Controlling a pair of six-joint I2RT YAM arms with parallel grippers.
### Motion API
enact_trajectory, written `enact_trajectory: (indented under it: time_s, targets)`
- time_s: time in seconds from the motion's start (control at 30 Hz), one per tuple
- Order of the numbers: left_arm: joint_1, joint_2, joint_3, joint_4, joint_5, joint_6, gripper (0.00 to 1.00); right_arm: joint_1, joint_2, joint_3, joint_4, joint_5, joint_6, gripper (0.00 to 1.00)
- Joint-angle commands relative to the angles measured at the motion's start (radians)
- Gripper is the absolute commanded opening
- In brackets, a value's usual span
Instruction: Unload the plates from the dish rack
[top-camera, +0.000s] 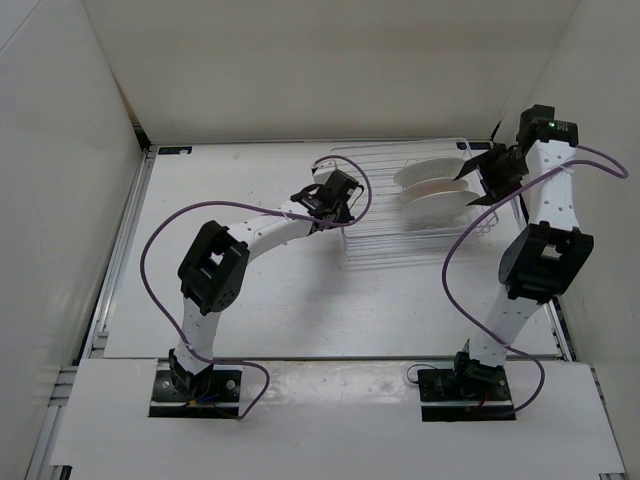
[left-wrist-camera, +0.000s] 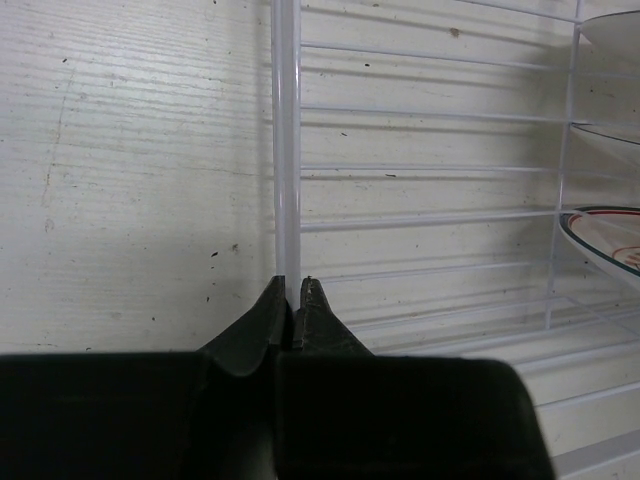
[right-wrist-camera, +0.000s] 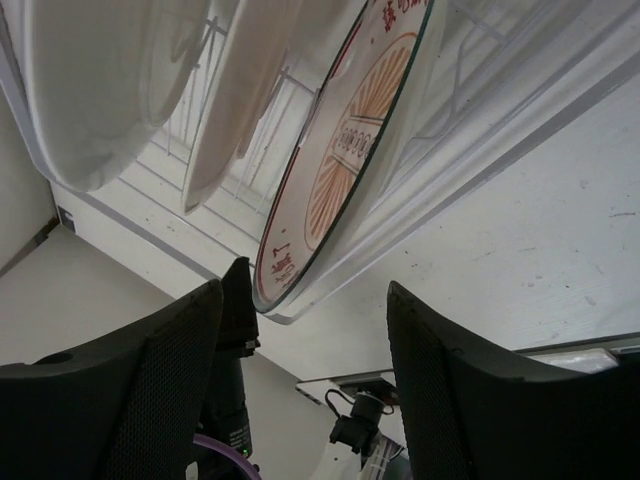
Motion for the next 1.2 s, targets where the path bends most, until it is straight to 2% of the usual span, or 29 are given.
enact_trajectory:
  time_s: [0.0, 0.13, 0.2, 0.27, 0.3, 0.33, 0.4, 0.5, 0.6, 0.63, 0.67, 0.83, 1.0, 1.17]
  targets:
    - [-0.001, 0.067, -0.04, -0.102, 0.07, -0.057, 0.0, -0.006, 0.0, 0.033, -0.034, -0.028, 0.003, 0.7]
    - [0.002, 0.073, -0.037, -0.097, 0.081, -0.049, 0.0, 0.001, -0.011, -0.03, -0.013, -0.035, 0.013, 0.7]
    - [0.005, 0.081, -0.02, -0.106, 0.088, -0.048, 0.0, 0.008, 0.004, -0.091, -0.06, -0.037, -0.009, 0.64]
    - [0.003, 0.09, -0.011, -0.103, 0.094, -0.035, 0.0, 0.013, -0.034, -0.164, -0.034, -0.035, -0.02, 0.61]
    - [0.002, 0.095, 0.01, -0.106, 0.105, -0.032, 0.0, 0.013, -0.046, -0.201, 0.039, -0.032, -0.02, 0.56]
    - [0.002, 0.106, 0.017, -0.112, 0.108, -0.028, 0.0, 0.011, -0.071, -0.285, 0.053, -0.031, -0.017, 0.54]
    - [0.002, 0.109, 0.024, -0.116, 0.117, -0.02, 0.0, 0.008, -0.082, -0.289, 0.052, -0.022, -0.024, 0.51]
    - [0.003, 0.113, 0.034, -0.114, 0.13, -0.018, 0.0, 0.013, -0.019, -0.207, -0.003, -0.022, -0.072, 0.47]
    - [0.002, 0.117, 0.038, -0.119, 0.131, -0.023, 0.0, 0.013, 0.009, -0.165, -0.053, -0.041, -0.105, 0.22]
    - [0.002, 0.118, 0.037, -0.125, 0.133, -0.026, 0.0, 0.011, 0.009, -0.166, -0.044, -0.048, -0.115, 0.08]
    - [0.002, 0.12, 0.04, -0.125, 0.133, -0.025, 0.0, 0.01, 0.004, -0.166, -0.04, -0.048, -0.115, 0.0]
    - [0.003, 0.124, 0.049, -0.139, 0.136, -0.011, 0.0, 0.008, 0.018, -0.116, -0.048, -0.072, -0.132, 0.0]
    - [0.003, 0.13, 0.054, -0.152, 0.139, 0.012, 0.0, 0.002, -0.005, -0.116, 0.018, -0.138, -0.136, 0.0]
    - [0.003, 0.13, 0.038, -0.157, 0.147, 0.018, 0.0, 0.001, 0.044, 0.042, -0.037, -0.195, -0.109, 0.0]
